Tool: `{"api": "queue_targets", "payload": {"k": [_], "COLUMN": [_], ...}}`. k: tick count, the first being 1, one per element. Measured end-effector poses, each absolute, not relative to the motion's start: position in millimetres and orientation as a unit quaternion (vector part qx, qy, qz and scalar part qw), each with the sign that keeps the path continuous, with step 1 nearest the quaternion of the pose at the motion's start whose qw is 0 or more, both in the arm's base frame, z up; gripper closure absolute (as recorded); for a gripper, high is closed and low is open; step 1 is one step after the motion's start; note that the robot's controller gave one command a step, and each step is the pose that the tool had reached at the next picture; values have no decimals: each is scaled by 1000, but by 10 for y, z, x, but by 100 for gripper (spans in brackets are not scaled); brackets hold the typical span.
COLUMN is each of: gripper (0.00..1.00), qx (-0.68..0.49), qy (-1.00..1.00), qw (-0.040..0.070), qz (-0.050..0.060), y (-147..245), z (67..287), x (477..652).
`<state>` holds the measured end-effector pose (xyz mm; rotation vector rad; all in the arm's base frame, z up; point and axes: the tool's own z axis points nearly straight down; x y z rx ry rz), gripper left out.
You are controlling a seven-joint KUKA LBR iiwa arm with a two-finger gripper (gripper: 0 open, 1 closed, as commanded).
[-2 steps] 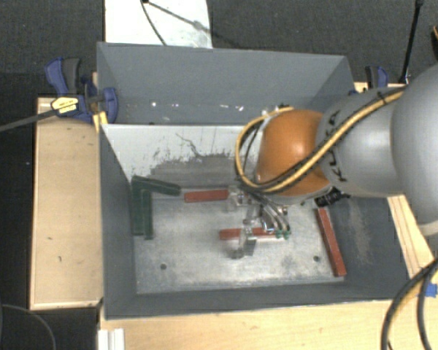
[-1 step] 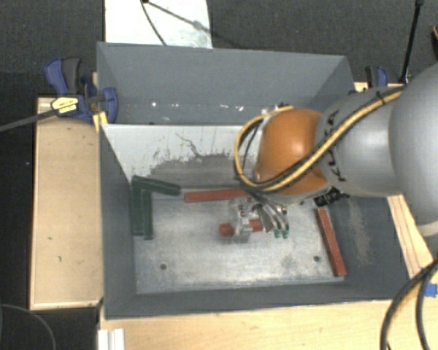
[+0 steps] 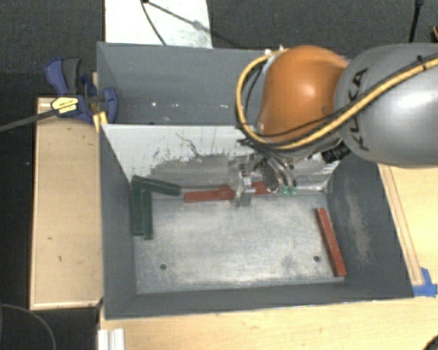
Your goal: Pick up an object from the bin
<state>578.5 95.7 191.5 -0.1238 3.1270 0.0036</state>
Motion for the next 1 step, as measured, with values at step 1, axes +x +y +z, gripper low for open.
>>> {"api": "queue_targets", "payload": {"k": [1], "gripper": [100], "qx": [-211], "qy": [978], "qw": [4], "qz": [0], "y": [1078], "z": [2378], "x": [5707]}}
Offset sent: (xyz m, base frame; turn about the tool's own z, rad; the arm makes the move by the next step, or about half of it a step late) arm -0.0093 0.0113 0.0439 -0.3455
